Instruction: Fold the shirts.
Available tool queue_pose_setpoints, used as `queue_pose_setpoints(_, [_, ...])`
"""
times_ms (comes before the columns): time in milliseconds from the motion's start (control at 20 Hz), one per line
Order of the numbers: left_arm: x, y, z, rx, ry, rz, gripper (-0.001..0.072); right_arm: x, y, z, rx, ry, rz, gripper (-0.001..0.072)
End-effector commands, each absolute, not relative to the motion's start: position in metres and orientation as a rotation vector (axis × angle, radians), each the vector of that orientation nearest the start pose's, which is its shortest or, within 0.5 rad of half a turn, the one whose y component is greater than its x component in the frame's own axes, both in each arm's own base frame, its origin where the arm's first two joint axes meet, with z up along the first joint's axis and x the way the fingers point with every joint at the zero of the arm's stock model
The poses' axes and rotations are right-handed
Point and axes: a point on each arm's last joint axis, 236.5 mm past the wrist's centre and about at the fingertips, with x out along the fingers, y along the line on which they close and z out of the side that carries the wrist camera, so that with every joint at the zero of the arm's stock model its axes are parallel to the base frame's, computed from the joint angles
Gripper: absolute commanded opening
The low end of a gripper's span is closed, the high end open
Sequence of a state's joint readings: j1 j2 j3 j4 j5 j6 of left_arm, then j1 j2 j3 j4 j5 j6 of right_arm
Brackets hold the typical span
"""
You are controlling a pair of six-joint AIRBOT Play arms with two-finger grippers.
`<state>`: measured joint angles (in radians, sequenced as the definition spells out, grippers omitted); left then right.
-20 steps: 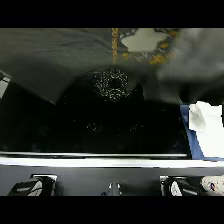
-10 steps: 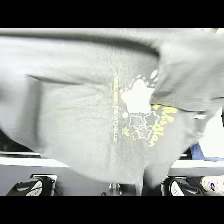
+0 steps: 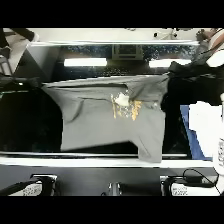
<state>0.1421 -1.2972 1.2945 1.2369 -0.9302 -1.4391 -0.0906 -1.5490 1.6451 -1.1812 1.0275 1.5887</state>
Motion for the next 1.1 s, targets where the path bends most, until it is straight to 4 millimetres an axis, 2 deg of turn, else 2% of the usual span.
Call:
queue_pose_setpoints(0, [0.508, 0.003, 0.044, -0.343, 0.889, -0.071, 0.0028, 0.586, 0.05, 0.079, 0.58, 0.779, 0.098, 0.0017])
queue_pose_setpoints(100, [0.515, -0.006, 0.02, -0.413, 0.929, -0.085, 0.0028, 0.584, 0.056, 0.047, 0.605, 0.858, 0.089, 0.0018])
queue_pose_setpoints(250, [0.503, -0.033, -0.017, -0.529, 1.066, -0.111, 0.0032, 0.564, 0.073, -0.002, 0.601, 1.031, 0.107, 0.0018])
queue_pose_setpoints(300, [0.496, -0.036, -0.024, -0.556, 1.108, -0.107, 0.0106, 0.561, 0.076, -0.006, 0.601, 1.051, 0.112, 0.0038])
queue_pose_setpoints(350, [0.489, -0.036, -0.023, -0.567, 1.141, -0.111, 0.0309, 0.558, 0.077, 0.0, 0.595, 1.057, 0.12, 0.0193])
queue_pose_setpoints(400, [0.48, -0.03, -0.018, -0.571, 1.183, -0.121, 0.0546, 0.554, 0.07, 0.012, 0.578, 1.061, 0.127, 0.0433])
queue_pose_setpoints(450, [0.467, -0.019, -0.011, -0.563, 1.243, -0.131, 0.0585, 0.547, 0.059, 0.027, 0.535, 1.069, 0.148, 0.0582])
queue_pose_setpoints(500, [0.45, -0.006, -0.006, -0.547, 1.305, -0.138, 0.0585, 0.533, 0.042, 0.039, 0.49, 1.098, 0.152, 0.0585])
queue_pose_setpoints(600, [0.404, 0.015, -0.005, -0.538, 1.433, -0.143, 0.0582, 0.482, 0.004, 0.037, 0.48, 1.273, 0.106, 0.0524])
queue_pose_setpoints(650, [0.379, 0.017, -0.01, -0.554, 1.485, -0.144, 0.0564, 0.451, -0.004, 0.027, 0.499, 1.392, 0.109, 0.0522])
queue_pose_setpoints(700, [0.356, 0.013, -0.02, -0.556, 1.517, -0.156, 0.0519, 0.423, -0.005, 0.015, 0.501, 1.499, 0.129, 0.0488])
queue_pose_setpoints(750, [0.332, 0.006, -0.036, -0.567, 1.545, -0.154, 0.0518, 0.4, -0.003, 0.001, 0.506, 1.582, 0.145, 0.0481])
queue_pose_setpoints(800, [0.312, -0.003, -0.053, -0.58, 1.56, -0.158, 0.0518, 0.384, 0.002, -0.01, 0.515, 1.624, 0.153, 0.0481])
queue_pose_setpoints(900, [0.289, -0.027, -0.077, -0.673, 1.543, -0.177, 0.0519, 0.37, 0.013, -0.025, 0.553, 1.643, 0.173, 0.0481])
queue_pose_setpoints(1050, [0.289, -0.047, -0.097, -0.795, 1.487, -0.164, 0.0519, 0.365, 0.017, -0.033, 0.564, 1.651, 0.181, 0.0482])
